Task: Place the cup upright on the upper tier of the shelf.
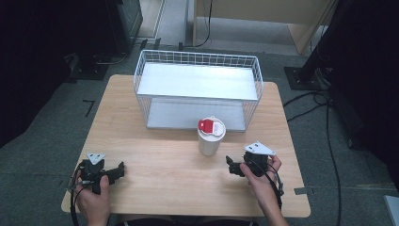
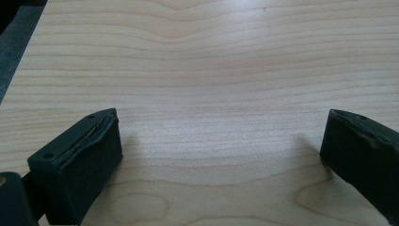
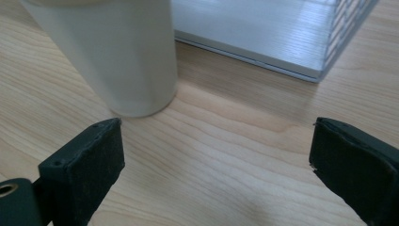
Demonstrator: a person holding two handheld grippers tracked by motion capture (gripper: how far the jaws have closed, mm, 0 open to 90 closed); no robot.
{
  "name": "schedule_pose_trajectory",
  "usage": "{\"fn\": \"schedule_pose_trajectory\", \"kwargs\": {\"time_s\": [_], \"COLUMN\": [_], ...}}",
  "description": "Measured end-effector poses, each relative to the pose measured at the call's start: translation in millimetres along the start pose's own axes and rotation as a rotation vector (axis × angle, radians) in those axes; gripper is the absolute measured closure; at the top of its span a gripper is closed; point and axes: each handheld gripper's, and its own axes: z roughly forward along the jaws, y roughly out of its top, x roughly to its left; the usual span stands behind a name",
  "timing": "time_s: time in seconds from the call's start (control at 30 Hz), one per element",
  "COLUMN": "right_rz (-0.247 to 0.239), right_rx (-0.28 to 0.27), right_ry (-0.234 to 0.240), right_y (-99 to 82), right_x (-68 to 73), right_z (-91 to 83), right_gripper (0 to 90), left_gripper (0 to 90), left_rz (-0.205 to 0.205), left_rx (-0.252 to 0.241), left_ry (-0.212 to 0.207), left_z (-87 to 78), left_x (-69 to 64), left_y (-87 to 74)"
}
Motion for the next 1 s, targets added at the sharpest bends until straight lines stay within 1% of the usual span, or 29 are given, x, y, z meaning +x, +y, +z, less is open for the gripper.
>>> {"fn": "schedule_pose_trajectory", "kwargs": {"time_s": [0.1,0.27,0.3,0.33,0.53,0.57,0.67,0.73,0.83,1.0], "right_rz": [-0.005,-0.019,-0.019,-0.023,-0.02,-0.02,-0.019,-0.018,0.001,0.028], "right_rx": [-0.006,-0.034,-0.034,-0.042,-0.064,-0.064,-0.077,-0.08,-0.089,-0.1], "right_ry": [0.022,0.065,0.065,0.079,0.12,0.12,0.125,0.123,0.125,0.132], "right_y": [3.3,9.8,9.8,12.4,19.5,19.5,23.1,23.9,26.5,29.9], "right_x": [5.7,17.9,17.9,23.0,35.5,35.5,42.2,43.4,47.0,50.5], "right_z": [2.9,5.9,5.9,7.5,13.9,13.9,19.9,21.7,29.0,36.4], "right_gripper": [3.7,3.7,3.7,3.7,4.2,4.2,5.2,5.3,6.4,7.4], "left_gripper": [0.0,0.0,0.0,0.0,0.0,0.0,0.0,0.0,0.0,0.0], "left_rz": [0.0,0.0,0.0,0.0,0.0,0.0,0.0,0.0,0.0,0.0], "left_rx": [0.0,0.0,0.0,0.0,0.0,0.0,0.0,0.0,0.0,0.0], "left_ry": [0.0,0.0,0.0,0.0,0.0,0.0,0.0,0.0,0.0,0.0], "left_z": [0.0,0.0,0.0,0.0,0.0,0.0,0.0,0.0,0.0,0.0], "left_x": [0.0,0.0,0.0,0.0,0.0,0.0,0.0,0.0,0.0,0.0], "left_y": [0.0,0.0,0.0,0.0,0.0,0.0,0.0,0.0,0.0,0.0]}}
